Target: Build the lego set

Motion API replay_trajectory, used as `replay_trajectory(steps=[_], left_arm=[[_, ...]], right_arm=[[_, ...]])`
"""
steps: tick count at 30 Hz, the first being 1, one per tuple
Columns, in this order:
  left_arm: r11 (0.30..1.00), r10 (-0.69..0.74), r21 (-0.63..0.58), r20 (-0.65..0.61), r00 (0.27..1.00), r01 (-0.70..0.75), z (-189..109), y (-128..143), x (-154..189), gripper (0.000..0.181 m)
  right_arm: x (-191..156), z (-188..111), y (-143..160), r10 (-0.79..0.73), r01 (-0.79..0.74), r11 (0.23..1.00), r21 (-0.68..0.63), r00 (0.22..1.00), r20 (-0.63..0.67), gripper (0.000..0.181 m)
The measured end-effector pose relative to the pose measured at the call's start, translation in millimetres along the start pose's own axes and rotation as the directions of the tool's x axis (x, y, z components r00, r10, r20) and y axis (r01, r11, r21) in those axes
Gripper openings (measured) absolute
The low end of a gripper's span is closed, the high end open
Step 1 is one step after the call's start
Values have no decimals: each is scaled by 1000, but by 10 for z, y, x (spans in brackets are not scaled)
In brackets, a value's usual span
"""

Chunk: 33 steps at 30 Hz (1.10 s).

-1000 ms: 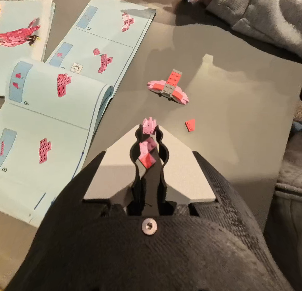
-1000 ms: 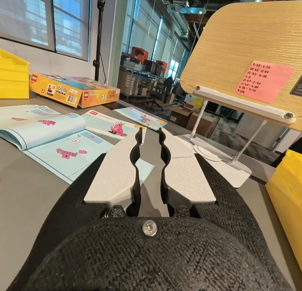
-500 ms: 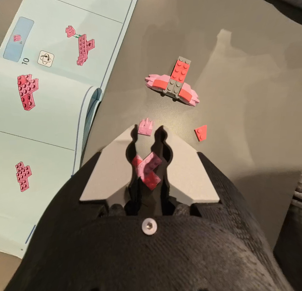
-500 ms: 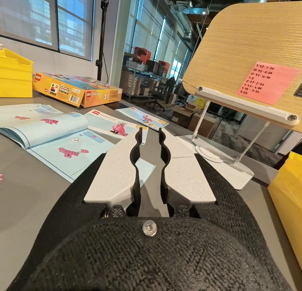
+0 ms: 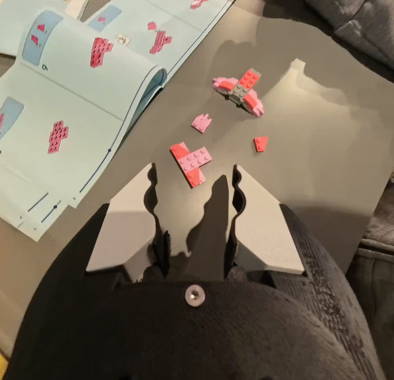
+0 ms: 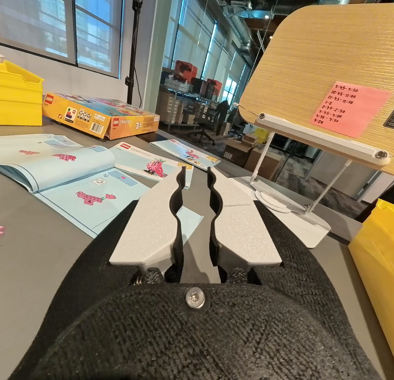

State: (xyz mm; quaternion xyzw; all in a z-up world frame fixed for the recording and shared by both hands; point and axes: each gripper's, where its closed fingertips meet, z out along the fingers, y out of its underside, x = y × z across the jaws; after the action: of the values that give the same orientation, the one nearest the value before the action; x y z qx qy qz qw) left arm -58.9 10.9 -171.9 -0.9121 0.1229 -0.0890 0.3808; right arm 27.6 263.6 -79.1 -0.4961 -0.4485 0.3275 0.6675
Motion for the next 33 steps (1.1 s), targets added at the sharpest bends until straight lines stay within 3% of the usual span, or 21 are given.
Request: replay_trajectory(steps=[5, 9, 14, 20, 24, 27, 30, 33], left_arm=[[998, 16, -54, 27, 1000, -14, 85, 156, 3, 52], [997, 54, -57, 46, 997, -51, 112, 144, 33, 44], [998, 39, -45, 40, 998, -38, 119, 134, 19, 18], [995, 87, 46, 108, 990, -93, 29, 60, -82, 15], [981, 53, 186, 65, 996, -64, -123, -112, -21, 15], [964, 8, 266, -23, 1000, -1, -228, -227, 57, 15], [956, 5, 290, -154, 988, 41, -277, -277, 221, 15], [958, 28, 284, -190, 981, 28, -283, -273, 290, 15]], right_arm=[[-61, -8, -22, -55, 55, 998, -1, 998, 4, 23], [-227, -7, -37, -194, 194, 981, -8, 981, 32, 26], [-433, -38, -114, -303, 303, 953, 5, 950, 73, 29], [-815, -82, -215, -492, 494, 869, 34, 856, 156, 30], [-1434, -169, -367, -607, 583, 794, 171, 744, 279, 34], [-1987, -293, -436, -724, 662, 688, 297, 598, 344, 41], [-2368, -389, -459, -838, 739, 544, 397, 451, 307, 43], [-2545, -434, -460, -912, 795, 410, 447, 346, 221, 43]])
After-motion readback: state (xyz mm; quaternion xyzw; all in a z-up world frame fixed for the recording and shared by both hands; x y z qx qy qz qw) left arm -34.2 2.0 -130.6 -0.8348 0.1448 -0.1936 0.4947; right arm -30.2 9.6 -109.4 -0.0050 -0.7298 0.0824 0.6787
